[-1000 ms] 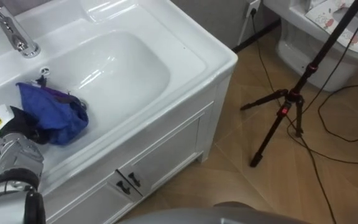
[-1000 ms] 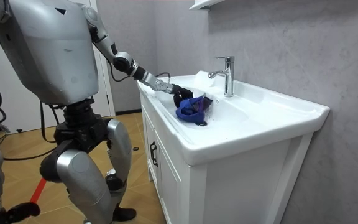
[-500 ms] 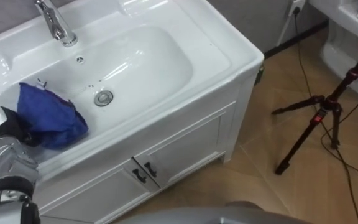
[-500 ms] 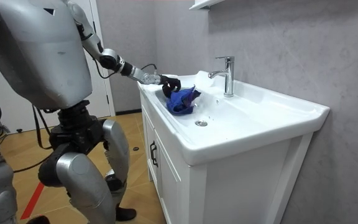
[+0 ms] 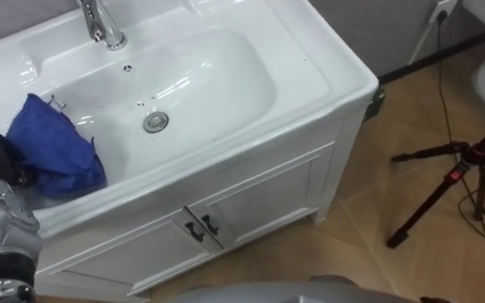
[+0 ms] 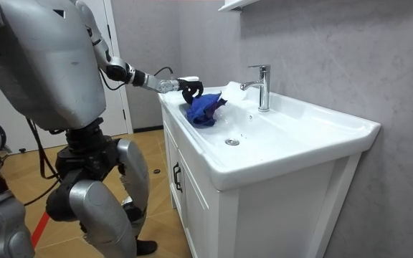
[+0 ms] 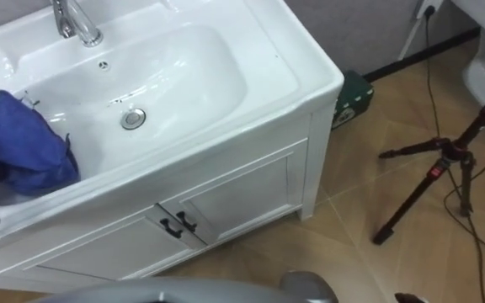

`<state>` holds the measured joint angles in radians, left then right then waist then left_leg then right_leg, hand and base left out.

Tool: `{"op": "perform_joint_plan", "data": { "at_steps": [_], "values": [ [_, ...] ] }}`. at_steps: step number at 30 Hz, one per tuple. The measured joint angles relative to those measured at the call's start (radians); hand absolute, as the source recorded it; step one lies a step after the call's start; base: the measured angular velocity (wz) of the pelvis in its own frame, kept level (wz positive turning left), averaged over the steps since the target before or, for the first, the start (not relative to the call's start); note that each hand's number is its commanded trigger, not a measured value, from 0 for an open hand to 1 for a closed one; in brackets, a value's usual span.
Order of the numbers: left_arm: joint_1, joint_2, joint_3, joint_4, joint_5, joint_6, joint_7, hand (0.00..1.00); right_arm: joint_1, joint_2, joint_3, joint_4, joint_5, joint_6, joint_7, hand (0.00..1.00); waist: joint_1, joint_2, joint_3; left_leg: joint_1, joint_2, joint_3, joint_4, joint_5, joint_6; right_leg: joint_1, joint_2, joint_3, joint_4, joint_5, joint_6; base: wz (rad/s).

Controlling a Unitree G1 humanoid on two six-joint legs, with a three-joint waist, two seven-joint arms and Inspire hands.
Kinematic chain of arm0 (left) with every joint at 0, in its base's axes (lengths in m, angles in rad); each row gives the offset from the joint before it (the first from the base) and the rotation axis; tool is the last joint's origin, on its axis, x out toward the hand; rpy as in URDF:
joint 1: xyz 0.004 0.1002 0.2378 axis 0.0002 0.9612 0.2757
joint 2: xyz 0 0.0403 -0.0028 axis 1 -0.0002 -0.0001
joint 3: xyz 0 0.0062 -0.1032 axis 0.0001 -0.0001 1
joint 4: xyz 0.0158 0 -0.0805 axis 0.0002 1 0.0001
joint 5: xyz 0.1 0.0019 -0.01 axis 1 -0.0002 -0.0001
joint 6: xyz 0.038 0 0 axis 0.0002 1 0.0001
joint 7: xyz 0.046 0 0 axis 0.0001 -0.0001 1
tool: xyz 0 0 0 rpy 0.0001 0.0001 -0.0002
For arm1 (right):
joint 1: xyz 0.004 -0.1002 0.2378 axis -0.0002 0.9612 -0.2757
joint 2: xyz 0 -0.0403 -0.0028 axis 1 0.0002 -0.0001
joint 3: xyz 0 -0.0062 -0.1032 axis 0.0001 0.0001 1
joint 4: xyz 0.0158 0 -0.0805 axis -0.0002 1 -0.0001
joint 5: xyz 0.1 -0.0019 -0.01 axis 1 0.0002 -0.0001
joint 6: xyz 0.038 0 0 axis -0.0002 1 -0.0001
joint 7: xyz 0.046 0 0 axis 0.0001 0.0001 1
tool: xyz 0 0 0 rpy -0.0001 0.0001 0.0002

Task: Wipe basin

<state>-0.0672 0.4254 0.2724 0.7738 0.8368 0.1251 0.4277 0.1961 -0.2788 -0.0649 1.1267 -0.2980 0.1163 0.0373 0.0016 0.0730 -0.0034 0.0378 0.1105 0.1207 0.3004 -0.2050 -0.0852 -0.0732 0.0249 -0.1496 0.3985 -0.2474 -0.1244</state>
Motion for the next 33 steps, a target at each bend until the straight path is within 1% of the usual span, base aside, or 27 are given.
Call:
{"op": "perform_joint_plan", "data": {
  "at_steps": [2,4,6,7,9,10,14,18,19,20,22,26,30,33],
  "values": [
    [0.002,0.000,0.000,-0.009,0.000,0.000,0.013,1.00,0.006,0.000,0.000,-0.005,-0.014,-0.011,0.000,0.00,-0.003,-0.008,-0.0007,0.002,-0.001,0.001,0.001,0.000,0.000,0.005,-0.001,0.000,-0.003,-0.007,0.002,0.08],
    [0.002,-0.003,0.000,-0.012,-0.002,0.000,0.026,1.00,0.004,0.000,0.001,-0.004,-0.021,-0.017,0.000,0.00,-0.004,-0.010,-0.0004,0.002,-0.002,-0.002,0.000,0.000,0.000,0.008,-0.003,-0.003,-0.003,-0.007,0.002,0.00],
    [0.002,-0.011,0.000,-0.030,-0.002,0.000,0.028,1.00,0.004,0.000,0.002,0.003,-0.021,-0.021,0.000,0.00,-0.005,-0.013,0.0016,0.010,-0.004,-0.007,0.000,0.000,0.000,0.016,-0.006,-0.010,-0.004,-0.007,0.001,0.02],
    [0.002,-0.012,0.000,-0.039,-0.003,-0.002,0.029,1.00,0.003,0.001,0.002,0.006,-0.020,-0.027,0.000,0.00,-0.007,-0.014,0.0018,0.013,-0.004,-0.012,-0.001,0.000,0.000,0.021,-0.008,-0.015,-0.006,-0.008,0.001,0.00],
    [0.002,-0.013,0.000,-0.063,-0.019,-0.002,0.031,1.00,0.003,0.001,0.004,0.010,-0.019,-0.036,0.000,0.00,-0.014,-0.017,0.0048,0.016,-0.004,-0.012,-0.003,0.000,0.000,0.022,-0.008,-0.019,-0.007,-0.008,0.000,0.05],
    [0.002,-0.015,-0.001,-0.088,-0.036,-0.002,0.038,1.00,0.002,0.002,0.005,0.012,-0.018,-0.040,-0.002,0.00,-0.024,-0.018,0.0081,0.014,-0.003,-0.014,-0.004,0.000,0.000,0.024,-0.009,-0.026,-0.008,-0.008,0.000,0.16],
    [0.003,-0.033,-0.010,-0.183,-0.108,-0.013,0.071,1.00,-0.008,0.004,0.009,0.043,0.014,-0.050,-0.009,0.00,-0.028,-0.018,0.0083,0.017,-0.003,-0.014,-0.011,0.000,0.000,0.026,-0.009,-0.032,-0.010,-0.008,0.000,0.07],
    [0.003,-0.047,-0.011,-0.264,-0.135,-0.025,0.090,1.00,-0.007,0.008,0.044,0.052,0.040,-0.050,-0.011,0.00,-0.027,-0.021,0.0099,0.027,-0.003,-0.014,-0.011,0.000,0.000,0.035,-0.009,-0.030,-0.010,-0.009,0.001,0.00],
    [0.003,-0.058,-0.011,-0.287,-0.137,-0.031,0.102,1.00,-0.008,0.011,0.044,0.050,0.042,-0.050,-0.010,0.00,-0.028,-0.023,0.0107,0.027,-0.004,-0.014,-0.011,0.000,0.000,0.036,-0.011,-0.030,-0.009,-0.010,0.002,0.00],
    [0.003,-0.067,-0.011,-0.306,-0.137,-0.044,0.112,1.00,-0.008,0.015,0.044,0.046,0.048,-0.051,-0.010,0.00,-0.027,-0.024,0.0099,0.027,-0.005,-0.014,-0.011,0.000,0.000,0.035,-0.012,-0.029,-0.005,-0.012,0.003,0.00],
    [0.003,-0.075,-0.011,-0.329,-0.137,-0.060,0.114,1.00,-0.009,0.022,0.044,0.041,0.057,-0.055,-0.010,0.00,-0.026,-0.028,0.0093,0.027,-0.006,-0.014,-0.010,0.000,0.000,0.034,-0.013,-0.029,-0.002,-0.014,0.003,0.00],
    [0.003,-0.102,-0.011,-0.373,-0.140,-0.071,0.135,1.00,-0.008,0.027,0.044,0.044,0.089,-0.064,-0.012,0.00,-0.025,-0.031,0.0072,0.027,-0.005,-0.014,-0.008,0.000,0.000,0.038,-0.011,-0.030,-0.016,-0.011,0.006,0.04],
    [0.003,-0.102,-0.011,-0.420,-0.171,-0.081,0.171,1.00,0.001,0.027,0.043,0.044,0.091,-0.063,-0.011,0.00,-0.027,-0.029,0.0055,0.027,-0.004,-0.014,-0.008,0.000,0.000,0.048,-0.009,-0.031,-0.027,-0.008,0.008,0.02],
    [0.003,-0.102,-0.010,-0.448,-0.175,-0.083,0.211,1.00,0.008,0.028,0.043,0.044,0.091,-0.061,-0.011,0.00,-0.028,-0.024,0.0048,0.041,-0.003,-0.014,-0.009,0.000,0.000,0.070,-0.010,-0.043,-0.040,-0.005,0.007,0.03]
  ]
}}
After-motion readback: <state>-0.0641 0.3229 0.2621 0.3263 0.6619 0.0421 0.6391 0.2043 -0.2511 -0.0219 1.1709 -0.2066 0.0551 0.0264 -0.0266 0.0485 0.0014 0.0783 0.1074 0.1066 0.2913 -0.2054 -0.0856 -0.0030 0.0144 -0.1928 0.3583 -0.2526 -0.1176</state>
